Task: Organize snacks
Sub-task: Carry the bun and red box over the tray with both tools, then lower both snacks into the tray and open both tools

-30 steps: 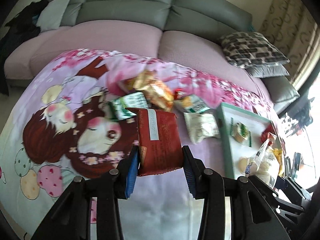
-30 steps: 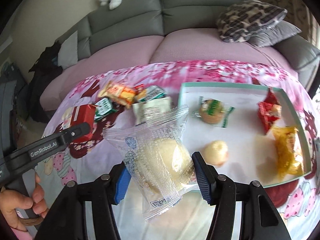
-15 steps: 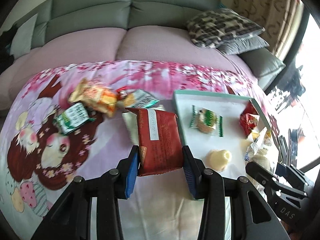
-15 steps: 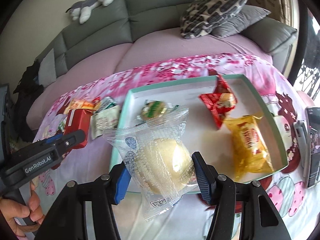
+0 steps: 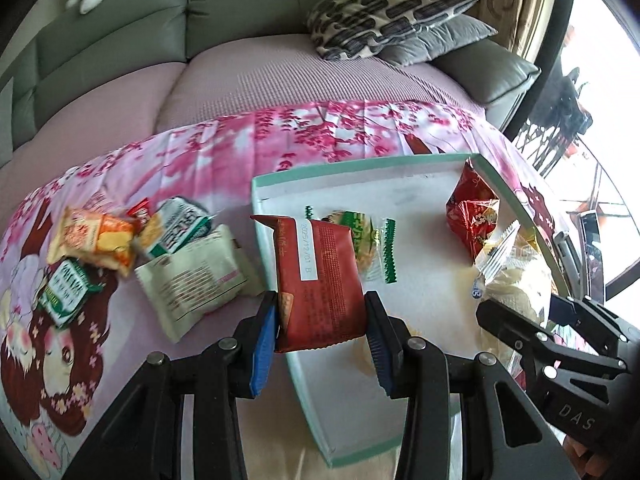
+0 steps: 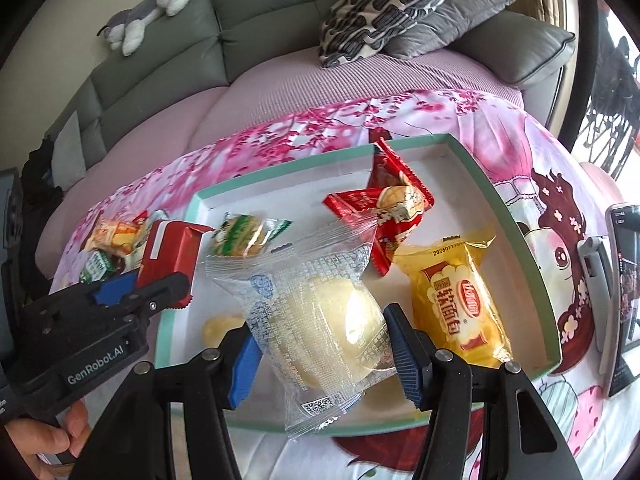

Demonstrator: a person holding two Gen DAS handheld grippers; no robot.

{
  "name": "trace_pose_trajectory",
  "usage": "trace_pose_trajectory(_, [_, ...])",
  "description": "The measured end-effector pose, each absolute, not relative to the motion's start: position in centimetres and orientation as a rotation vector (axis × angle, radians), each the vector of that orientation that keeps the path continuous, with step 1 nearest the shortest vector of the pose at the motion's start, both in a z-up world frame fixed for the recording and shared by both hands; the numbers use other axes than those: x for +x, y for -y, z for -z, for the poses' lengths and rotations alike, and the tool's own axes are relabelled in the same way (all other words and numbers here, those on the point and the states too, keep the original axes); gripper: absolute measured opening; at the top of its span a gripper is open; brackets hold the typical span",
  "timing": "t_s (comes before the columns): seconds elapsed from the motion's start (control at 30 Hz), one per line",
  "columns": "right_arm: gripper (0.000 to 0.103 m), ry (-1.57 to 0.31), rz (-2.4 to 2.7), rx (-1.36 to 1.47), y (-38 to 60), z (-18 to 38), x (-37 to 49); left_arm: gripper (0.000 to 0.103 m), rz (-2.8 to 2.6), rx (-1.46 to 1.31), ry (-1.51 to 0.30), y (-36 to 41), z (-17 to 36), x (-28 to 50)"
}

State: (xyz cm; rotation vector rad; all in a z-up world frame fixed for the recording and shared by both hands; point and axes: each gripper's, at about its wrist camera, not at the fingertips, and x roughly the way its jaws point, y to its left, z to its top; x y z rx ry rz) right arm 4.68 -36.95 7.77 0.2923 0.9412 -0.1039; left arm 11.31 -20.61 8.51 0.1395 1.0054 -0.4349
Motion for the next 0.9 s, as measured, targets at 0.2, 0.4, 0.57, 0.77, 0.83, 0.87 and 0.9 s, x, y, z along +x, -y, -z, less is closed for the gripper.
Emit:
trace_pose_trajectory(0.2, [0.061,-0.958,0.109,0.292,37.6,-7.0,6.1,0.044,0.447,0.152,-1.022,21.9,-7.5,12.8])
trace_pose_trajectory(0.4, [0.062,-0.971,0.123,0.300,37.9,-6.6,6.9,0.045,0.459,0.144,-1.038,22.6,-7.0,13.4])
trace_pose_trajectory(0.57, [0.065,-0.983,0.123,0.291,37.7,-6.7,6.7,0.055,0.457,0.126,-1.032,22.1,-7.5,13.3])
trace_pose_trajectory(0.77, [0.069,-0.966,0.114,0.280,36.7,-8.1,5.7,0.064,0.436,0.110,-1.009,20.9,-9.0,12.5])
trace_pose_trajectory(0.83, [0.072,-0.960,0.114,0.273,36.2,-8.7,5.2,0.065,0.413,0.102,-1.006,20.2,-9.4,12.2])
trace_pose_trajectory(0.87, [0.073,-0.956,0.113,0.268,35.9,-9.0,5.0,0.065,0.399,0.099,-1.006,19.8,-9.6,12.1])
trace_pose_trajectory(0.9, [0.073,-0.954,0.112,0.264,35.6,-9.3,4.7,0.070,0.379,0.095,-1.005,19.3,-9.8,11.9])
